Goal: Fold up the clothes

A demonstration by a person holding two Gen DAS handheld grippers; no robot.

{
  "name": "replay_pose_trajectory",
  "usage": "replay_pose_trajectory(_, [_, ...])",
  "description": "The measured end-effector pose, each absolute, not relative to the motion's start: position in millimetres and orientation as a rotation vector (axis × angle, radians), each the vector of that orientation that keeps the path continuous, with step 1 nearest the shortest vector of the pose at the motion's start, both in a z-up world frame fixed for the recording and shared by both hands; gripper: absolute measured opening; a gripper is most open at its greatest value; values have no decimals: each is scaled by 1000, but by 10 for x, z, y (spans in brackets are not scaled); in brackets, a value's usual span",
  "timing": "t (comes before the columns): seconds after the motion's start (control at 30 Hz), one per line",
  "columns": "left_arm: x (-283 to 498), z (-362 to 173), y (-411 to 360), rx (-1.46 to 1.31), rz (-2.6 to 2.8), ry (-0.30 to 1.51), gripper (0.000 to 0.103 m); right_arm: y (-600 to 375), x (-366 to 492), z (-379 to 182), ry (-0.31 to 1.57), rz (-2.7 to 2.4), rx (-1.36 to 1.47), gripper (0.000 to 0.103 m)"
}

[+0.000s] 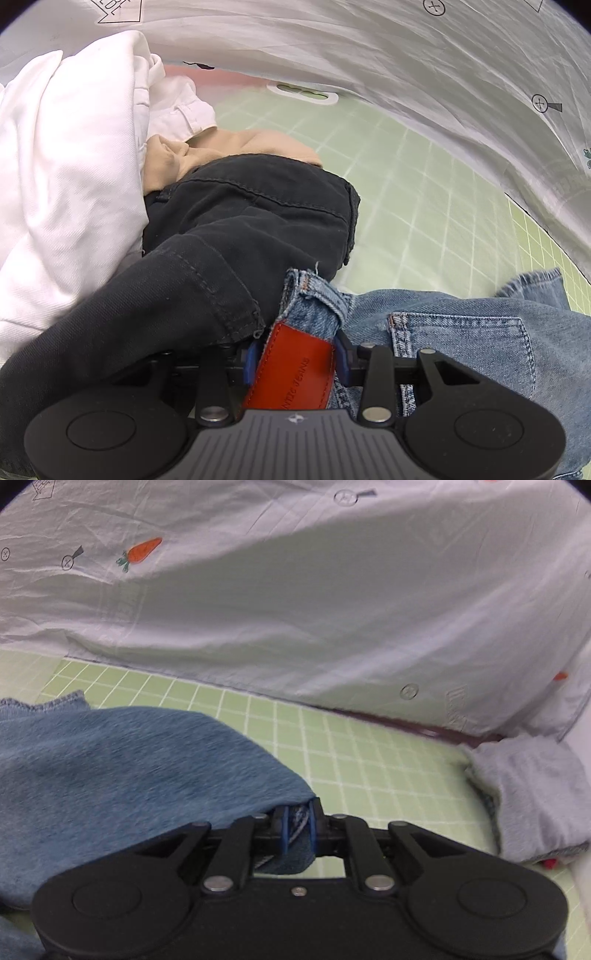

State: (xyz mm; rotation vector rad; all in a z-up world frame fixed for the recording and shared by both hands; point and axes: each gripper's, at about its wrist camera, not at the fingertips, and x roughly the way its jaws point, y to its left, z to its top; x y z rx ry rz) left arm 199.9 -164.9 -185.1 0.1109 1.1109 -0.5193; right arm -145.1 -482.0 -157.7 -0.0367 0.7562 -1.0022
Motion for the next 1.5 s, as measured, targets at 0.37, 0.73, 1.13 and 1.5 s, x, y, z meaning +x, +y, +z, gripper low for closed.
replay_pose_trajectory(0.37, [2051, -1849, -1623, 132, -479, 1119, 35, -4334, -1501, -1454, 749, -969, -338, 11])
replay_pose_trajectory(0.73, [2108, -1847, -1617, 139, -462, 1123, 33, -4432, -2003, -1716, 916, -871, 64, 33])
replay_pose_trajectory(1.13, [2090, -1846, -1656, 158, -447, 1116, 34, -4699, -2188, -1538, 817, -933, 234, 55])
replay_pose_trajectory(1.5, [2070, -1853, -1673, 171, -448, 1102, 35, -5189, -1639, -1532, 745, -863, 281, 62])
